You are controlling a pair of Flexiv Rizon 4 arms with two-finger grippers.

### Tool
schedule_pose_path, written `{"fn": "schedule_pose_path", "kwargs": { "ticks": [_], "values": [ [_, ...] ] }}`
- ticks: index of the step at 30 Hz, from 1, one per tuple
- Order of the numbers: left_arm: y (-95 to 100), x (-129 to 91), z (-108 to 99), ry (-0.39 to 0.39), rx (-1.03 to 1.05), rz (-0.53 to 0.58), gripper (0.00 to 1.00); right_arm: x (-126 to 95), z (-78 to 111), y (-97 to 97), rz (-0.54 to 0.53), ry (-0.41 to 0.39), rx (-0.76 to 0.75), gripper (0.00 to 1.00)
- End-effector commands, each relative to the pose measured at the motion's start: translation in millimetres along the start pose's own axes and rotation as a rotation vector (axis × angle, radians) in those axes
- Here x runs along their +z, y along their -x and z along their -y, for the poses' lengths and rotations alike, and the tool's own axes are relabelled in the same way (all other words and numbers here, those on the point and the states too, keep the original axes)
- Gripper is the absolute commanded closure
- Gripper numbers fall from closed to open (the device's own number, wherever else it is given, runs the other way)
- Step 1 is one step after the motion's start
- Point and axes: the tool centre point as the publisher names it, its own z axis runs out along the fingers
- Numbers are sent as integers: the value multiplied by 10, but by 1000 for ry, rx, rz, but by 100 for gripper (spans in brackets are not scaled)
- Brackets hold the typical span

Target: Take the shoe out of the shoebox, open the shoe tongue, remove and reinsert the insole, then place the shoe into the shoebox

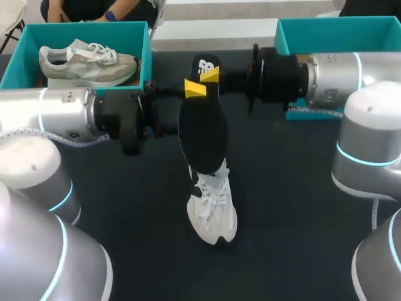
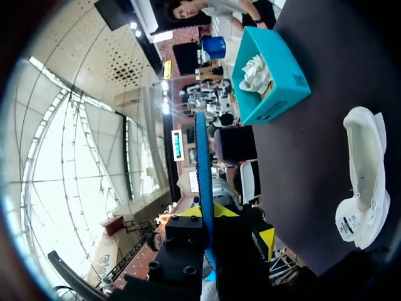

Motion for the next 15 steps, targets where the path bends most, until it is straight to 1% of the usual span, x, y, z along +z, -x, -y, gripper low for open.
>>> {"fn": "schedule_pose_path", "kwargs": {
  "ticks": [1, 2, 3, 4, 5, 6, 7, 10, 12, 15],
  "values": [
    [-16, -23, 12, 0, -1, -7, 0, -103, 123, 22, 12, 18, 24, 100],
    [-23, -27, 15, -1, -2, -9, 0, -117, 139, 16, 21, 30, 29, 100],
    [-29, -27, 21, -2, -3, -9, 7, -127, 144, 12, 26, 26, 35, 100],
    [-35, -25, 29, -5, -6, -10, 17, -134, 145, 18, 26, 25, 35, 100],
    [-42, -20, 42, -7, -7, -10, 23, -142, 141, 20, 34, 33, 35, 100],
    [-45, -16, 51, -9, -8, -9, 25, -146, 139, 20, 35, 31, 35, 100],
    [-53, -5, 72, -14, -10, -9, 33, -147, 123, 20, 39, 31, 32, 100],
    [-68, 23, 121, -24, -15, -6, 51, -148, 95, 12, 45, 26, 30, 100],
    [-74, 41, 144, -28, -16, -4, 54, -136, 77, 10, 44, 20, 29, 100],
    [-75, 71, 174, -33, -22, 0, 53, -121, 63, 21, 43, 16, 28, 100]
  ]
}}
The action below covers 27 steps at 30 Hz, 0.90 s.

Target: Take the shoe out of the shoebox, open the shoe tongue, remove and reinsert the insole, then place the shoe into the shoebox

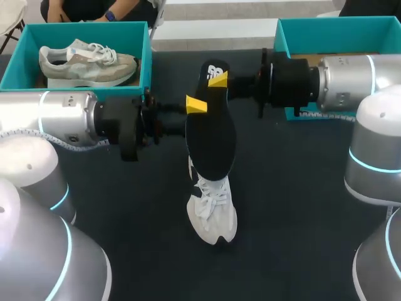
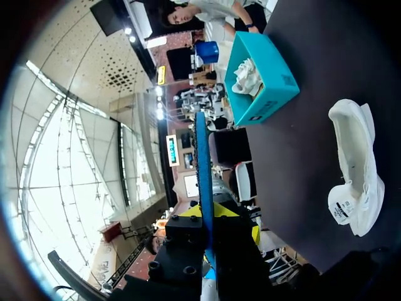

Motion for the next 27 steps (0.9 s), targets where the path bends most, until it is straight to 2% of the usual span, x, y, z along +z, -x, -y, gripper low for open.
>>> {"fn": "schedule_pose_path", "kwargs": {
  "ticks": [1, 6, 10, 20, 21, 22, 24, 27],
  "values": [
    [-15, 67, 31, 2, -1, 6, 53, 47, -46, 7, 5, -11, 1, 100],
    [-13, 109, 44, -4, -5, 13, 55, 63, -50, 5, 5, -15, 0, 100],
    [-14, 117, 45, -9, -7, 15, 99, 65, -53, 8, 8, -16, 0, 100],
    [-6, 86, -11, -20, -61, 20, 100, 95, -77, 2, 0, -7, -28, 100],
    [13, 66, -14, -25, -64, 20, 100, 92, -94, 10, 10, 3, -62, 57],
    [28, 53, -16, -29, -65, 21, 100, 84, -102, 9, 16, -4, -76, 0],
    [84, -14, -37, -34, -73, 29, 100, 67, -151, -17, 45, -33, -160, 0],
    [142, -114, -85, -35, -91, 37, 100, 51, -122, -24, 49, -91, -202, 0]
  ]
}}
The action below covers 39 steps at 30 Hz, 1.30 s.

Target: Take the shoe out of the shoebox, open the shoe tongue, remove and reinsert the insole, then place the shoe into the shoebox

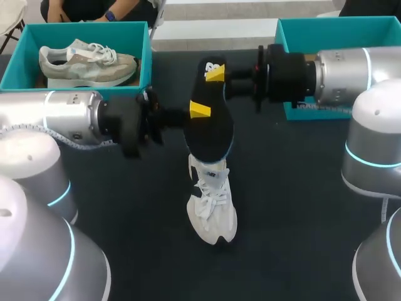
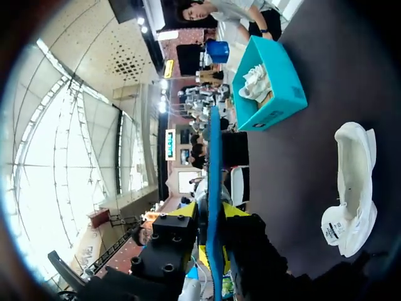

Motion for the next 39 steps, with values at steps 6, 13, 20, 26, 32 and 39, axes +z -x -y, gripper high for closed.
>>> {"fn": "schedule_pose_path", "kwargs": {
  "ticks": [6, 13, 20, 26, 32, 39],
  "values": [
    [145, -324, -124, -3, -28, -7, 100, -93, 86, -8, 27, -138, -163, 0],
    [218, -546, -145, 4, -29, -8, 100, -276, 334, -17, 15, -152, -193, 0],
    [241, -693, -157, 19, -12, -21, 100, -544, 536, -6, 7, -123, -156, 0],
    [251, -692, -137, 21, 5, -32, 100, -688, 544, -34, 27, -123, -149, 0],
    [251, -692, -137, 21, 5, -32, 100, -688, 544, -34, 27, -123, -149, 0],
    [251, -692, -137, 21, 5, -32, 100, -688, 544, -34, 27, -123, -149, 0]
  ]
}}
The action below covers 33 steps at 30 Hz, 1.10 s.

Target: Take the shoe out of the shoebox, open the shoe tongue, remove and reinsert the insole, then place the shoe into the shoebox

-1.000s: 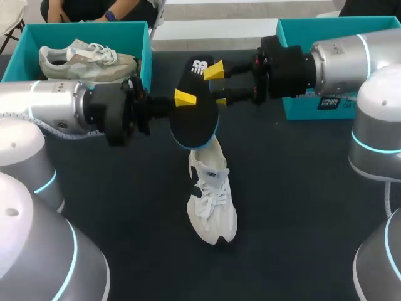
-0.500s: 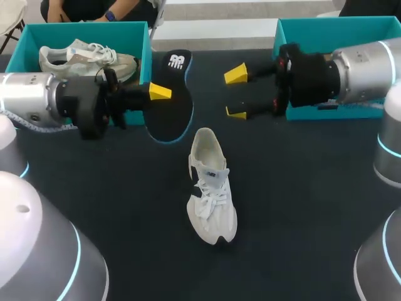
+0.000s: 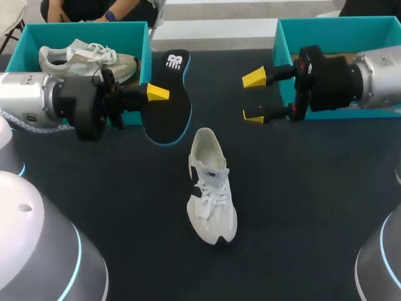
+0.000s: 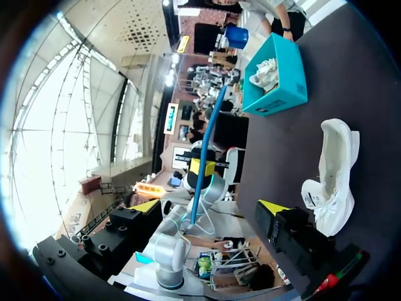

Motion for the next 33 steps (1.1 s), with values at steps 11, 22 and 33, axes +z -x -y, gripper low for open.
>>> {"fn": "schedule_pose_path", "kwargs": {
  "ticks": [11, 22, 33],
  "values": [
    [127, -1, 165, 32, -604, -96, 100, 17, 0, 2, 3, 0, 1, 0],
    [-81, -16, 217, 18, -1565, -227, 100, 17, 0, 2, 3, 0, 1, 0],
    [-120, 19, 227, -79, -2196, 35, 100, 17, 0, 2, 3, 0, 1, 0]
  ]
}}
